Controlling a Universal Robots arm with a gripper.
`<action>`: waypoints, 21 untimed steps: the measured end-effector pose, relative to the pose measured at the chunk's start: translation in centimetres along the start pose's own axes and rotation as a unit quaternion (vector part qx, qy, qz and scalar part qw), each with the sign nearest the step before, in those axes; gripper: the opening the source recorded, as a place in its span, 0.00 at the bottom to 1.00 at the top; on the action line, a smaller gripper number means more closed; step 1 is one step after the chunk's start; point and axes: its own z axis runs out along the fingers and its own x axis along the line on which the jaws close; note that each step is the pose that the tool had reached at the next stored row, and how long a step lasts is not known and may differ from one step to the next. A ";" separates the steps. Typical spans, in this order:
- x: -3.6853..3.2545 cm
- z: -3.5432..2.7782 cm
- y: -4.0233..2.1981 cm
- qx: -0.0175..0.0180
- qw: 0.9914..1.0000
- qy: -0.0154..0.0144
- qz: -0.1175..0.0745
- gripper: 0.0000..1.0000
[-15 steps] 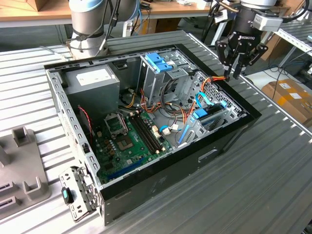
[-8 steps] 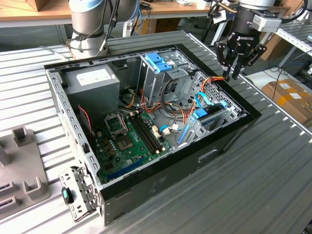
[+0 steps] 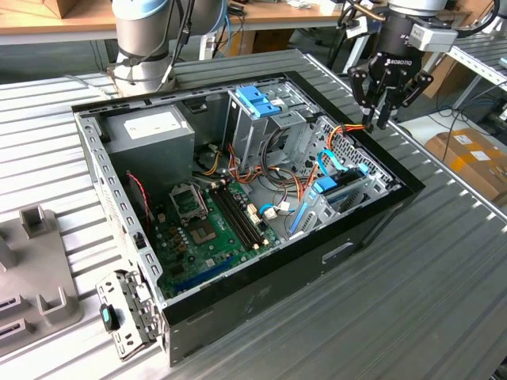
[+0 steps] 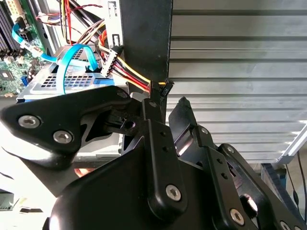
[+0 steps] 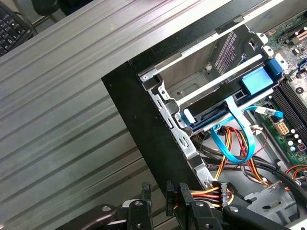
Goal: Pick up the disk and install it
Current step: 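Insert the second disk wire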
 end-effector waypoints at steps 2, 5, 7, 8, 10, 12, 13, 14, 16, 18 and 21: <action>0.00 -0.01 0.00 0.000 1.000 0.000 0.000 0.27; -0.05 0.03 0.01 0.000 1.000 0.000 0.000 0.27; -0.17 0.05 0.07 0.000 1.000 0.000 0.000 0.27; -0.26 0.06 0.11 0.000 1.000 0.000 0.000 0.27; -0.36 0.06 0.02 0.000 1.000 0.000 0.000 0.27; -0.35 0.08 -0.09 0.000 1.000 0.000 0.000 0.27; -0.17 0.09 -0.21 0.000 1.000 0.000 0.000 0.27; -0.02 0.12 -0.30 0.000 1.000 0.000 0.000 0.27; 0.00 0.14 -0.33 0.000 1.000 -0.001 0.000 0.27; 0.01 0.16 -0.33 0.001 1.000 -0.001 0.000 0.27; 0.00 0.17 -0.33 0.001 1.000 -0.002 0.000 0.27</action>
